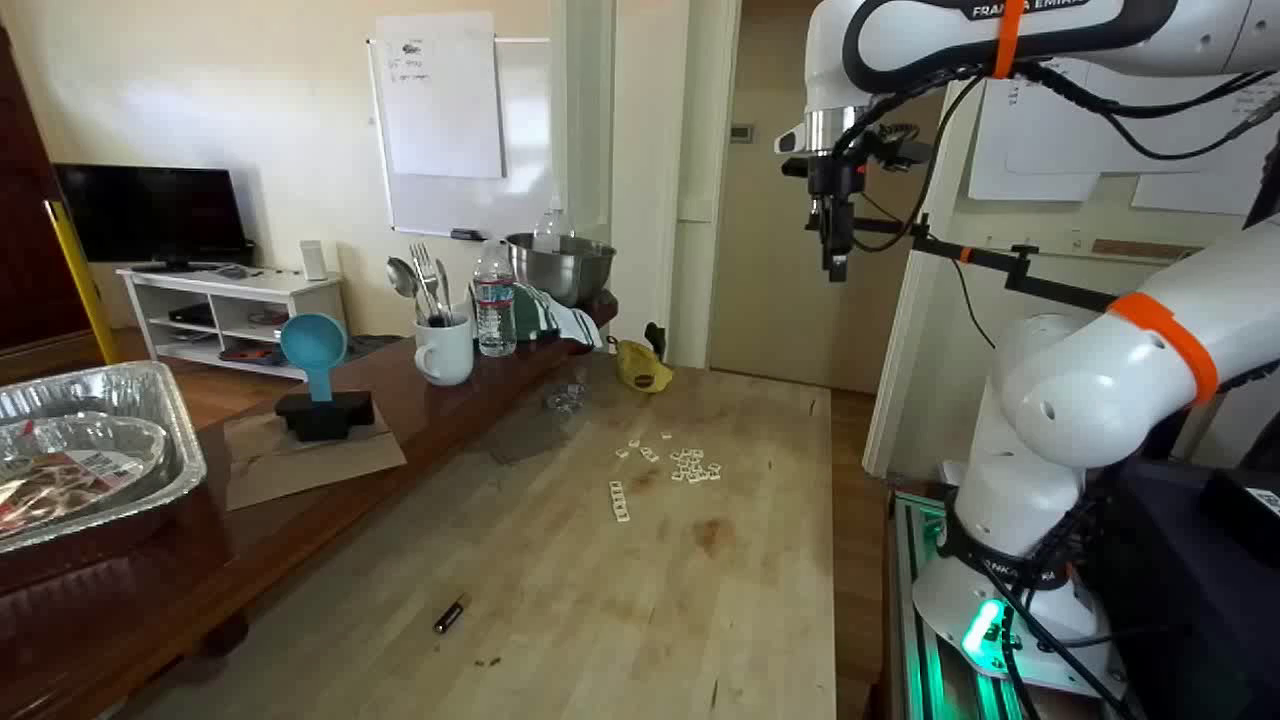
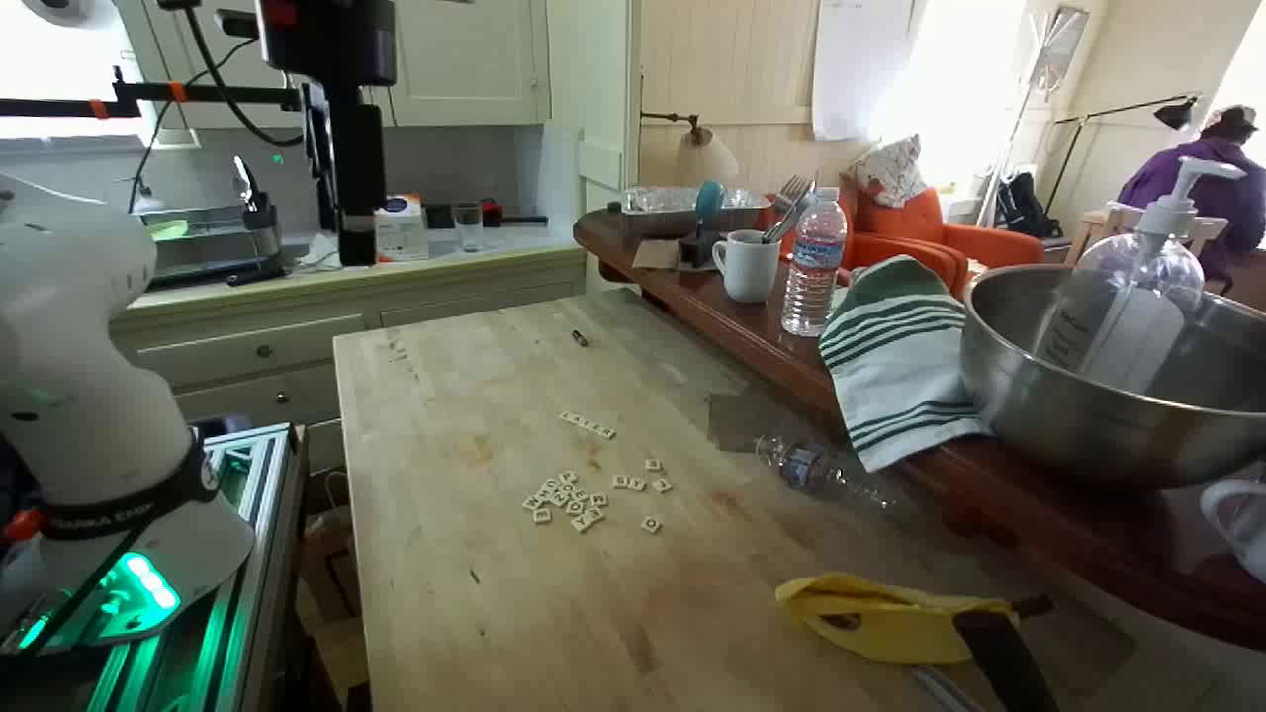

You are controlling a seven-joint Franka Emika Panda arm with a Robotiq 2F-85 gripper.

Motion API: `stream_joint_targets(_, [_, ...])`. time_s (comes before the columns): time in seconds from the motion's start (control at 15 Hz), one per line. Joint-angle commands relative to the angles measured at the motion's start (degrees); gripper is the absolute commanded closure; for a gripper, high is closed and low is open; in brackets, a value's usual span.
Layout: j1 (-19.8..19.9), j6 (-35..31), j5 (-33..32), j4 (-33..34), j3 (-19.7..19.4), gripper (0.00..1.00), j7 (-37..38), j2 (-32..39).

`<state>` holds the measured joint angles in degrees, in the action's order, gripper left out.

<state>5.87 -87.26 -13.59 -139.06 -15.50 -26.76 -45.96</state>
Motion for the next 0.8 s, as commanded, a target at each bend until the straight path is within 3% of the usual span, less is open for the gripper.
stream_joint_targets(0.0, [-0.9,0.2,-0.4,0.1,-0.6,0.0,0.5,-0.1])
stream_joint_targets(0.27, [-0.9,0.2,-0.4,0.1,-0.6,0.0,0.5,-0.1])
stream_joint_targets(0.53, [-5.8,-9.7,2.1,-5.7,0.0,0.0,-1.6,2.4])
stream_joint_targets(0.73, [-8.9,-20.9,5.1,-10.4,-0.2,0.0,-3.1,4.5])
